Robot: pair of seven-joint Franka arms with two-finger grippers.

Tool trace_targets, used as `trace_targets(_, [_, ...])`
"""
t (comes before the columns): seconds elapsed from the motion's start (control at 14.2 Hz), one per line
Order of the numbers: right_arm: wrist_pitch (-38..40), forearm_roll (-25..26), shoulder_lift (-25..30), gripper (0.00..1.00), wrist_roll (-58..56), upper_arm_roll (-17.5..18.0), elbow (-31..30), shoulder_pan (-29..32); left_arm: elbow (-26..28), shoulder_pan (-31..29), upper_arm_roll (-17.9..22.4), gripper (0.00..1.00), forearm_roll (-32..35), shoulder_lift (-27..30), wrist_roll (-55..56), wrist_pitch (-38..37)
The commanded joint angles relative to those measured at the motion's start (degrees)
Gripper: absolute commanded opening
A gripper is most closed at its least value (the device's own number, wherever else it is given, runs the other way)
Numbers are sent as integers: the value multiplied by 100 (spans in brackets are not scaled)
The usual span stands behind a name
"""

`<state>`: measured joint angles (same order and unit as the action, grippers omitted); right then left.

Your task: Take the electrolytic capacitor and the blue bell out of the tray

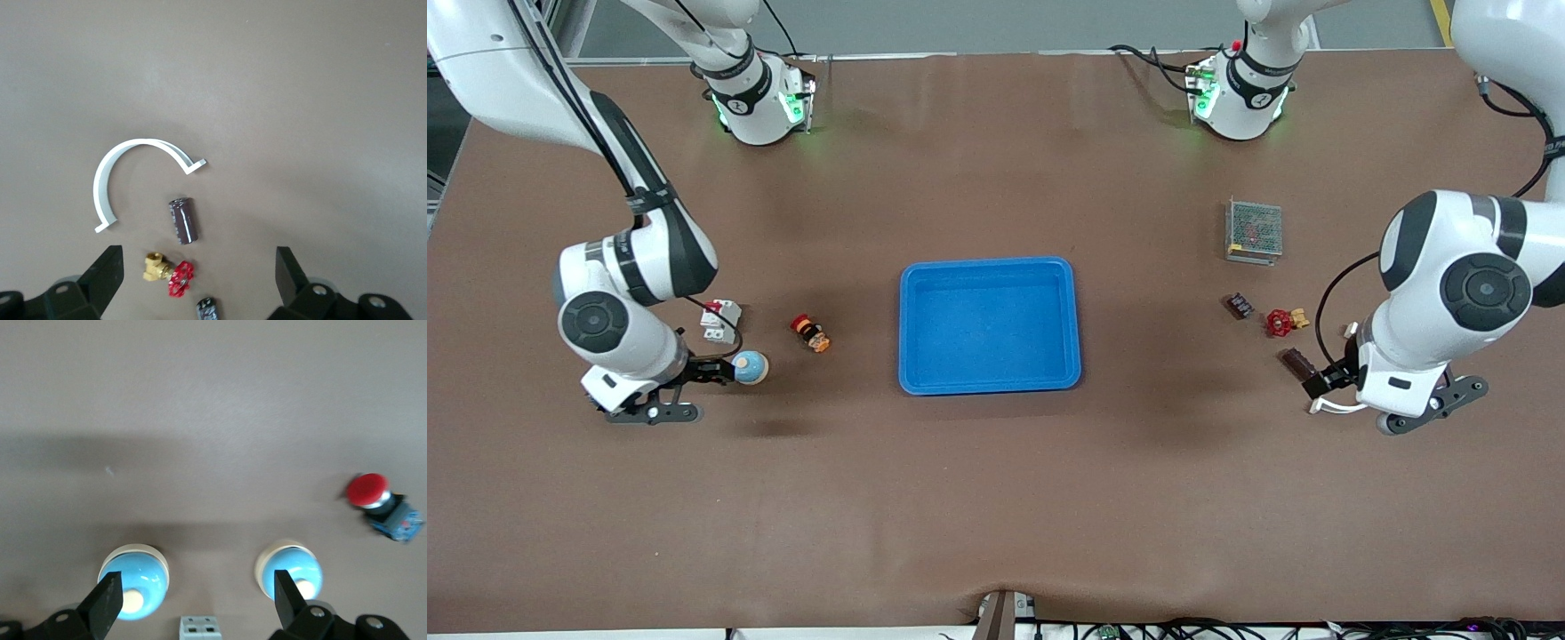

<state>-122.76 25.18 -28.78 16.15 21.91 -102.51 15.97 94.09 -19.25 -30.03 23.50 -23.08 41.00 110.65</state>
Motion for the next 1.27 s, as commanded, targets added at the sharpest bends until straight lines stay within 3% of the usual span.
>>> trace_targets(0.0, [995,-600,-23,100,-873,86,922,116,-337,-17,-143,100,41,181,-338,-551])
trace_targets(0.21, [2086,-874,-40,100,-1508,68,1820,283,-610,-70,-363,100,32,277,-645,-1053])
trace_targets(0.56, [3607,-1103,301,100,-1554,-28,2797,223,-576,9,-320,100,-442,918,-1521,-1326])
trace_targets(0.7, [4039,-1278,748,100,-1536,-753,2982,-424,-567,420,178,100,-513,1243,-2155,-1528])
trace_targets(0.91, [4523,-2348,1399,100,-1580,-2362,3000,-1446,-549,1098,1225,100,-1144,1657,-2911,-1661])
trace_targets(0.99, [4576,-2595,1601,100,-1597,-2506,2931,-1457,-558,1169,1436,100,-1337,1762,-3131,-1661])
trace_targets(1.2, [4735,-2650,1980,100,-1598,-2524,2808,-1422,-558,1476,1885,100,-1462,2000,-3274,-1748])
